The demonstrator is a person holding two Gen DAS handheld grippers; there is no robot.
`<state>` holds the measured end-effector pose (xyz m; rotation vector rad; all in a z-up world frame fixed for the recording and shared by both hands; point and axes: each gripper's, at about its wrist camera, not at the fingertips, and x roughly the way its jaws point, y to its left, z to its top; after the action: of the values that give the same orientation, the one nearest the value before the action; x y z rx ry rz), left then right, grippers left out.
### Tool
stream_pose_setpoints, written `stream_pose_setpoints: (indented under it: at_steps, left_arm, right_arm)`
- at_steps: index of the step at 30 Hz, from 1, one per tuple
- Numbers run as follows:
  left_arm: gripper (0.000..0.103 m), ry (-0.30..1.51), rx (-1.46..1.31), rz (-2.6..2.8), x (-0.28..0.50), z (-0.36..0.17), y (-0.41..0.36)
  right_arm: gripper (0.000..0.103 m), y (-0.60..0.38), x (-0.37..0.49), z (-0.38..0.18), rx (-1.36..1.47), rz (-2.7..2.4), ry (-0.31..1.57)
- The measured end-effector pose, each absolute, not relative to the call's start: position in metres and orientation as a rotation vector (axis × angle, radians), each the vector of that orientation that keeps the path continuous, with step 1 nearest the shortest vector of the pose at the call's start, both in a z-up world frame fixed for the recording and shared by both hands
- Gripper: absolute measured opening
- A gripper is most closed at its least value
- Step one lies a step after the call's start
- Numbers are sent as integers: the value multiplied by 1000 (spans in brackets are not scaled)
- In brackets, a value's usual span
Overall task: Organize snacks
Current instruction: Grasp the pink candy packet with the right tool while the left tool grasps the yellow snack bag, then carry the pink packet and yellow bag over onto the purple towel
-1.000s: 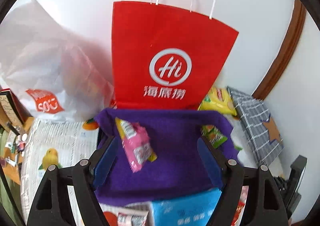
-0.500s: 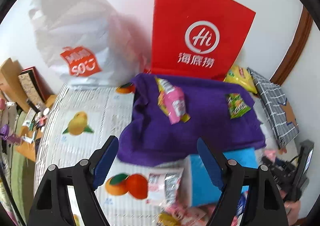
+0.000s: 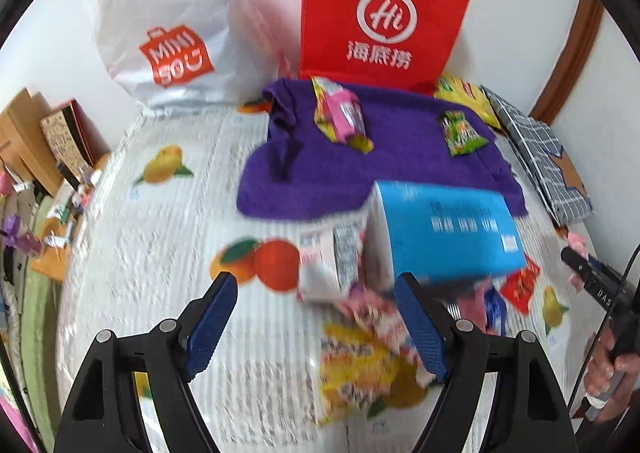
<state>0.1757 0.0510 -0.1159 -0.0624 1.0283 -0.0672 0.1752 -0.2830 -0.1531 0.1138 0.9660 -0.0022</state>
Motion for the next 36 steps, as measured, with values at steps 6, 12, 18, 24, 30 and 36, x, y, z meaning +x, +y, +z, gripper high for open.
stream_pose_setpoints:
  at_steps: [6,12,18,24,30,36]
  left_arm:
    - [80,1062,-70,-141,151,-132,47]
    - [80,1087,-38,-166,138,-148,41]
    - [78,1109,-21,-161,141,-163,37]
    - [55,1130,-65,-189,143,-171,40]
    - [45,1111,-58,-201,139,-168,43]
    - [44,1079,-45,-197,130,-157,50]
  right_arm:
    - [36,-276,151,-142,97,8,946]
    - [36,-268,139,-142,82,10,953]
    - [36,-268,135,-142,70,-1,963]
    - [36,-267,135,-145,58,-14,975]
    - [36,-264,138,-144,51,-20,978]
    - [36,-255,138,-136,47,-14,961]
